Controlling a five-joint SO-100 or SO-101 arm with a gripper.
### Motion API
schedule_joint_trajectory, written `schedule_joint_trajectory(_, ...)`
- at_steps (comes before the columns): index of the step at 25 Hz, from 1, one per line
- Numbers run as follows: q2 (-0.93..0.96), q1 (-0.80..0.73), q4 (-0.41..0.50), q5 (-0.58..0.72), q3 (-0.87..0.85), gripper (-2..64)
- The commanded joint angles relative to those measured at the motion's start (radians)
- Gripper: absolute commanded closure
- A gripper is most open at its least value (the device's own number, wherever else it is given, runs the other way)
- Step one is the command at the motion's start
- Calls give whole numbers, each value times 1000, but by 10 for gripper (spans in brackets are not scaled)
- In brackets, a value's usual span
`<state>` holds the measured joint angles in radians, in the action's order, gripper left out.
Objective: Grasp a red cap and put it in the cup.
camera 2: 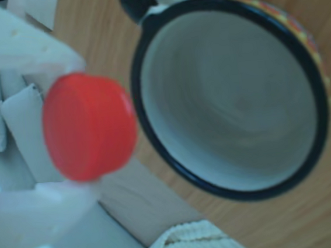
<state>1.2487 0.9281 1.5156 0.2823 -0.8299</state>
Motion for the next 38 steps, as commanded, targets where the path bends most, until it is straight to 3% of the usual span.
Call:
schedule_joint_trajectory(1, 20, 2, -11, 5, -5, 546)
schedule_joint_trajectory(20, -49, -106, -23, -6, 44, 546)
schedule_joint_trajectory(38, -132, -94, -31, -9, 95, 546)
